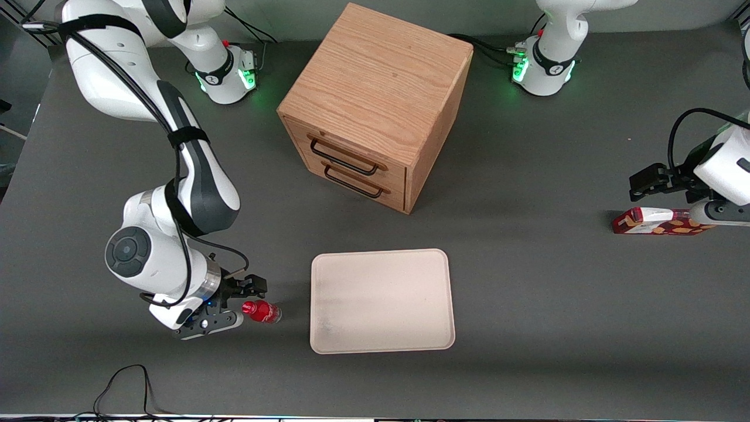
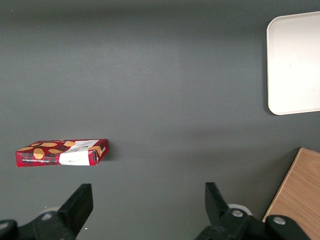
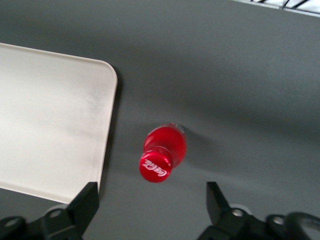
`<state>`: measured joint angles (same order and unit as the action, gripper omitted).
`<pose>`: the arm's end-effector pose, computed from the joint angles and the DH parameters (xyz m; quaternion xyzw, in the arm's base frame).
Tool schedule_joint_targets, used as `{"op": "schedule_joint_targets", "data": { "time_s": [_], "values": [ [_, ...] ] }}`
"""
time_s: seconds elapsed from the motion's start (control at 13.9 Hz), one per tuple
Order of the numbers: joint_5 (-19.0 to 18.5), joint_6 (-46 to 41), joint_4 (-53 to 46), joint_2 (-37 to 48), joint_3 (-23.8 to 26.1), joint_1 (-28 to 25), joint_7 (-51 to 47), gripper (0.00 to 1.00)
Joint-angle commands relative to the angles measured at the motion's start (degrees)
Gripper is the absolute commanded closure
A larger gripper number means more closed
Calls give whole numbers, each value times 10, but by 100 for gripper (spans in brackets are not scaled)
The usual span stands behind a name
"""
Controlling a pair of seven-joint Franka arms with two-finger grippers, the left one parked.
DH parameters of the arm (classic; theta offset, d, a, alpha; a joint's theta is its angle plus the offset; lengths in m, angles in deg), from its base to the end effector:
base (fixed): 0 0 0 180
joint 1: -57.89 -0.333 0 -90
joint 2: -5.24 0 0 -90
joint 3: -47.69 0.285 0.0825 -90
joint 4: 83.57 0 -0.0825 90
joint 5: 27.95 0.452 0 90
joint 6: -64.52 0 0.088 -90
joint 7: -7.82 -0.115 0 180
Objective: Place coke bottle on tray
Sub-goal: 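Close the right gripper around the bottle's cap end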
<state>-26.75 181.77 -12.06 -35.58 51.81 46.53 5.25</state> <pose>0.7697 0.2020 0.2934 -0.9937 -0.0982 -0.0381 0.0390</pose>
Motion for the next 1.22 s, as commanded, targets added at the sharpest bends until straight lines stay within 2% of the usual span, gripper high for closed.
{"op": "schedule_joint_targets", "data": {
  "time_s": [0.0, 0.07, 1.15],
  "values": [
    [-1, 9, 2, -4, -1, 2, -13, 18],
    [-1, 9, 1, -8, -1, 2, -13, 23],
    [-3, 13, -75, -66, 1, -4, -14, 26]
  ]
}}
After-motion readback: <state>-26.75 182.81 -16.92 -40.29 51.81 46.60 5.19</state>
